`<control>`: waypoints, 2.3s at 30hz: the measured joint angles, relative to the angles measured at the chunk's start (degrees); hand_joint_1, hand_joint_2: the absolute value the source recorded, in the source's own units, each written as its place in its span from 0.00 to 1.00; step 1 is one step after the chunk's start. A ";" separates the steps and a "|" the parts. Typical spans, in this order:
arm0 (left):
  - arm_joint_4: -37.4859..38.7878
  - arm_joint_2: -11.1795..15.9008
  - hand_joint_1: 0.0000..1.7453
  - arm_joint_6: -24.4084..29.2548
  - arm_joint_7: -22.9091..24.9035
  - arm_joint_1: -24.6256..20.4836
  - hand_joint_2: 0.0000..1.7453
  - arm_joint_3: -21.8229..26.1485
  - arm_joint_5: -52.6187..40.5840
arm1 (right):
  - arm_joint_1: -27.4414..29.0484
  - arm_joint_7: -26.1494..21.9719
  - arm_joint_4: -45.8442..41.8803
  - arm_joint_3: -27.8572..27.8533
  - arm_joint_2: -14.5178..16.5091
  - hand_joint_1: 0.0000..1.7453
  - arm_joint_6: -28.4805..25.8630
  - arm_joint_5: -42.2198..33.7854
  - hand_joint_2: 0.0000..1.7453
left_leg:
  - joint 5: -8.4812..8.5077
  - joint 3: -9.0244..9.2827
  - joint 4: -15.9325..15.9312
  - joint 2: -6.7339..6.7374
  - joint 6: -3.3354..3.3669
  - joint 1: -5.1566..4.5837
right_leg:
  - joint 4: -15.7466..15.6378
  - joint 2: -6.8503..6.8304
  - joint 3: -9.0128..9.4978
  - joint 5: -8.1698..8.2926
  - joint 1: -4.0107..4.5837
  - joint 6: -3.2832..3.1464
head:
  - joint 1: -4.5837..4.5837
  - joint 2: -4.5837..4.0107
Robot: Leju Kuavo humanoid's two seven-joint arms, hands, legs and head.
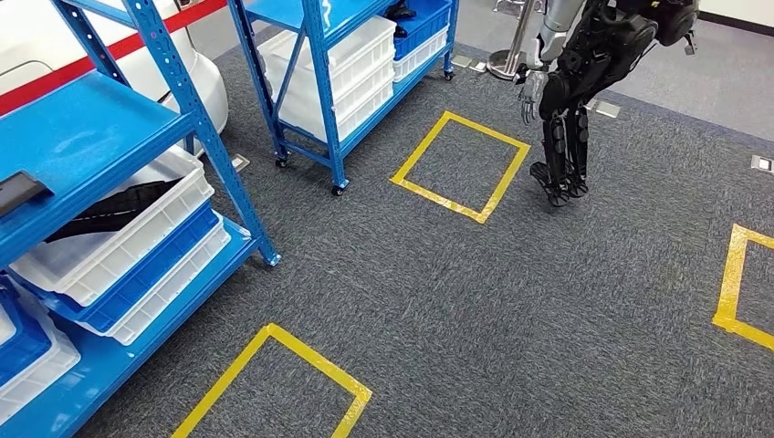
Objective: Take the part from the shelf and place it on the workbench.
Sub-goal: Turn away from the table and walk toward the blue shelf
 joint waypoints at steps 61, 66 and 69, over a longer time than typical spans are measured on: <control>-0.01 0.46 0.00 6.92 2.44 0.11 1.00 -0.22 -2.16 | 0.23 -1.83 0.32 -0.07 0.41 0.00 0.96 0.41 0.00 | -0.72 0.19 0.53 1.41 -0.15 -0.25 | -0.78 -0.17 -0.71 1.78 -0.48 -0.07 | 0.26 -0.01; 0.03 0.47 0.00 7.14 2.98 0.16 1.00 -0.22 -1.96 | 0.19 -2.05 0.42 -0.07 0.28 0.00 1.01 0.50 0.00 | 0.95 1.49 -2.01 -0.52 0.80 0.37 | 7.86 2.35 -4.53 -2.52 -0.39 -0.05 | 0.56 0.00; 0.09 0.24 0.00 7.54 3.36 0.18 1.00 -0.21 -1.62 | 0.38 -2.11 0.45 -0.06 0.02 0.00 1.09 0.80 0.00 | 0.92 1.48 -1.89 -1.88 0.74 0.31 | 14.58 2.98 -8.06 -4.47 -0.73 0.59 | 0.65 -0.01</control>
